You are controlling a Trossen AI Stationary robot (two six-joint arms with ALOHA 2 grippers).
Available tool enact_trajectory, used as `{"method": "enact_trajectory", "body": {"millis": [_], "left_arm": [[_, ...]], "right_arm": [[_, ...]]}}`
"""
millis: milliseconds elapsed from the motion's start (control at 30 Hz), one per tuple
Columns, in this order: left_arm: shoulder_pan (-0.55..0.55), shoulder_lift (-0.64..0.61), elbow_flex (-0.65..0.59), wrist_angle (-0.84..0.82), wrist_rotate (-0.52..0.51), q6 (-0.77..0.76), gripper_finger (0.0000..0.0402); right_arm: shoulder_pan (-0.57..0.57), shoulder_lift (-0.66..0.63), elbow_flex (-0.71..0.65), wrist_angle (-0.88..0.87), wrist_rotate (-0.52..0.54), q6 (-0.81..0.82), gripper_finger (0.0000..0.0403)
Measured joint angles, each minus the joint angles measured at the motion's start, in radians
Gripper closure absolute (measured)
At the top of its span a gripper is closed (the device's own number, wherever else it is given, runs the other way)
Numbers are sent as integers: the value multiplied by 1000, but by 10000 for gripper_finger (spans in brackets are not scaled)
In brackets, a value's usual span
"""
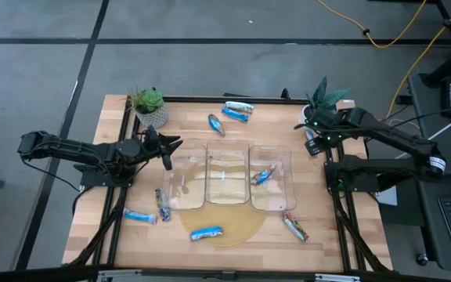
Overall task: Pick and place Granola Bars by type
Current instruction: Put the red granola bar into the middle transparent bin
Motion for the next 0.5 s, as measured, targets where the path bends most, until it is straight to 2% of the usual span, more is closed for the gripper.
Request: {"method": "enact_trajectory", "body": {"millis": [300,400,500], "left_arm": [[0,0,0,0,0,-2,308],[0,0,0,0,0,-21,307],[0,0,0,0,0,-23,308]], "right_arm": [[-43,36,-69,138,0,-11,269],[-56,44,-94,160,0,-18,252],[-64,53,-117,190,-4,-27,219]]}}
